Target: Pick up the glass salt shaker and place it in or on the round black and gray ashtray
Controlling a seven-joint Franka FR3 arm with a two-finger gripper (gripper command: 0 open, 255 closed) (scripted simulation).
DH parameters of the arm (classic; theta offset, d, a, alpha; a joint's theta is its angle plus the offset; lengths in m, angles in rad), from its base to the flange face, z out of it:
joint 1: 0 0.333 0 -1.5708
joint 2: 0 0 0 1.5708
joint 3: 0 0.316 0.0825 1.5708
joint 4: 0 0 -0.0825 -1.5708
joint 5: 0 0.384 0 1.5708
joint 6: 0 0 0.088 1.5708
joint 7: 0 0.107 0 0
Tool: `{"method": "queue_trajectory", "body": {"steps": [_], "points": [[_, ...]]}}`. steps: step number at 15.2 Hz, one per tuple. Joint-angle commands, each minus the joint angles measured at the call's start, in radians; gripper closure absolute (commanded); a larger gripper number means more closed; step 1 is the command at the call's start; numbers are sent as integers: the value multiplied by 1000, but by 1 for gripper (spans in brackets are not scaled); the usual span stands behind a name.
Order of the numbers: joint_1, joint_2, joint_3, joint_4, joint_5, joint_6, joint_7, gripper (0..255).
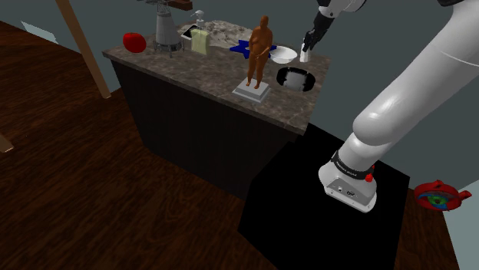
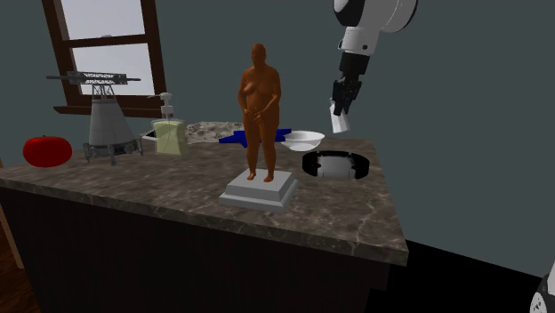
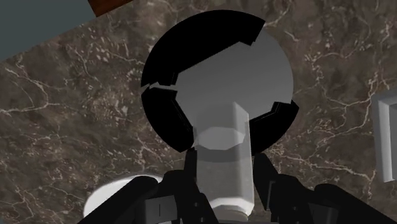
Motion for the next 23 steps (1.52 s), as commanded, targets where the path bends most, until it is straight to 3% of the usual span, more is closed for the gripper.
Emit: {"method": "queue_trajectory", "body": {"steps": [1,12,19,20,23], "points": [[0,11,-2,-16,9,26,-10,255],[2,86,-8,-93,74,166,-65,255],[2,86,-8,-93,74,166,-65,255],[2,86,-8,-93,74,166,-65,0],[2,86,-8,-93,74,166,-65,0]]}}
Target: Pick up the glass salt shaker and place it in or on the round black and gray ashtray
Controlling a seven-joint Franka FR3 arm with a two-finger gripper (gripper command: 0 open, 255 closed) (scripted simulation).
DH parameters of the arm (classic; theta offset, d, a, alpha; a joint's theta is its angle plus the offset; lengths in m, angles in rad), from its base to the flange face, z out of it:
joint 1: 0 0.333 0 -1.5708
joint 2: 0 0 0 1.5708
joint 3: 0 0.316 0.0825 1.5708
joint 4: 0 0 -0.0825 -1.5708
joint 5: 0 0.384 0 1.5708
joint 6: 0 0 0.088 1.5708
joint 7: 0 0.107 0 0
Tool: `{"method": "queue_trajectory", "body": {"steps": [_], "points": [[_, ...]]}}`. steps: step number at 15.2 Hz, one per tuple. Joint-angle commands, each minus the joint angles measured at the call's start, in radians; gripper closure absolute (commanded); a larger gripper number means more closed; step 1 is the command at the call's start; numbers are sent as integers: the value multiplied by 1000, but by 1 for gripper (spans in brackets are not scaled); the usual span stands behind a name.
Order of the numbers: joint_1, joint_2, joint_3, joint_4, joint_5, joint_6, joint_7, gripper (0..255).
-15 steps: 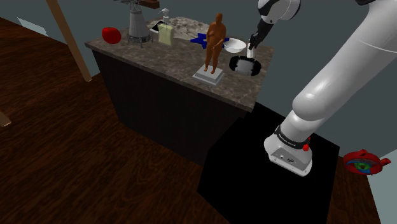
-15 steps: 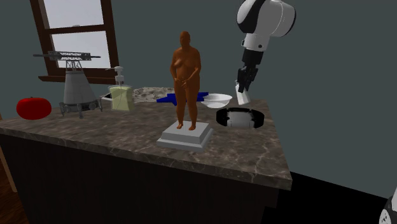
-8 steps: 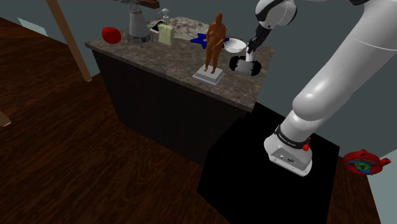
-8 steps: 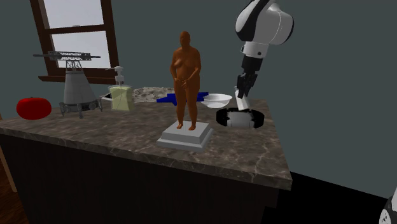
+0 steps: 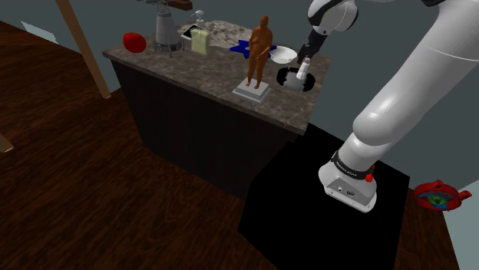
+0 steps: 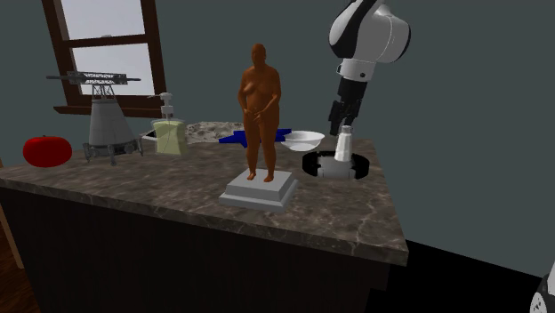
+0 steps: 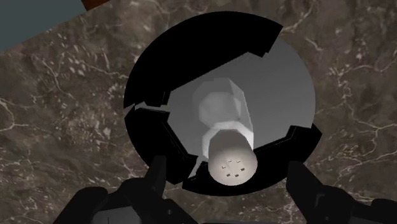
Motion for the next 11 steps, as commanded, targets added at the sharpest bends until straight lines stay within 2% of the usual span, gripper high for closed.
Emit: {"method": "queue_trajectory", "body": {"steps": [1,2,6,11], "points": [[0,0,0,0,0,0,0,0],[0,0,0,0,0,0,0,0],[-6,-97,1,31,-75,-114,52,0],[-6,-97,2,31,-75,-114,52,0]]}}
